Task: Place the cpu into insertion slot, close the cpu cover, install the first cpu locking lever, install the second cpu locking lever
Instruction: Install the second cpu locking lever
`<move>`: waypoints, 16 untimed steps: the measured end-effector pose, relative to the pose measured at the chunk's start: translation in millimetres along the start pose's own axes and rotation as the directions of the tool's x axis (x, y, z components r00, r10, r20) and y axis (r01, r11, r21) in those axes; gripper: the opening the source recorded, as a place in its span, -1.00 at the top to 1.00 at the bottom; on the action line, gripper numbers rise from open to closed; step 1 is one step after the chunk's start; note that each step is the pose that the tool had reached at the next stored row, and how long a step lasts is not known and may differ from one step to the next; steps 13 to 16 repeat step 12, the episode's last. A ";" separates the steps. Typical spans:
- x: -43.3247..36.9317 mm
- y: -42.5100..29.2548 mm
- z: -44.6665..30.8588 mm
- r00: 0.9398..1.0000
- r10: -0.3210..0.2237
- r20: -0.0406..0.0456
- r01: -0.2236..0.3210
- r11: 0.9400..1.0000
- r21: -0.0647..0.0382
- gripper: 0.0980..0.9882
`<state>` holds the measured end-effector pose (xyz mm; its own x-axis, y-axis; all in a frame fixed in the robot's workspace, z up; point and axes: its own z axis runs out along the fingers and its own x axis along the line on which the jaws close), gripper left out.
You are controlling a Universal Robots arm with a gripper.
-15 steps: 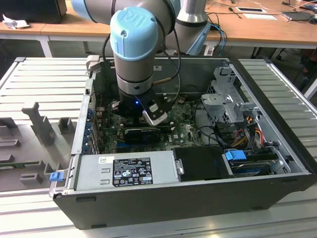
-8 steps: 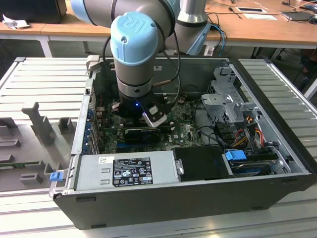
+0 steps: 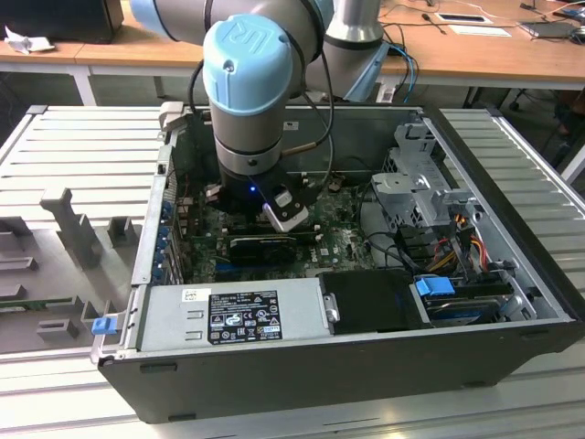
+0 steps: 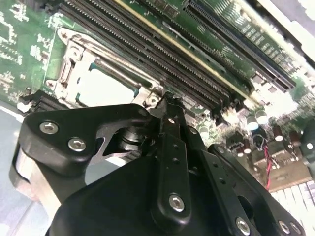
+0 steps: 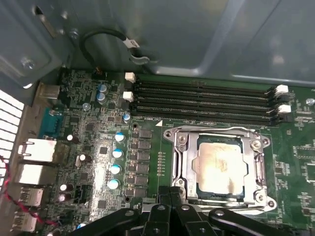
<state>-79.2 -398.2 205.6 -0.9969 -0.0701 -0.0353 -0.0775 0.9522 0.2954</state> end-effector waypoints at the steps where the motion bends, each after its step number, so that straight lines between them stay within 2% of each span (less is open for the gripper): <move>1: 0.0 0.6 -1.9 1.000 0.000 0.000 0.000 1.000 0.000 0.98; 4: -0.3 3.1 -9.8 1.000 0.000 0.000 0.000 1.000 0.000 0.98; 8: -0.5 5.0 -16.1 1.000 0.000 0.000 0.000 1.000 0.000 0.98; 12: -0.6 6.2 -19.9 1.000 0.000 0.000 0.000 1.000 0.000 0.98; 16: -0.6 6.2 -19.9 1.000 0.000 0.000 0.000 1.000 0.000 0.98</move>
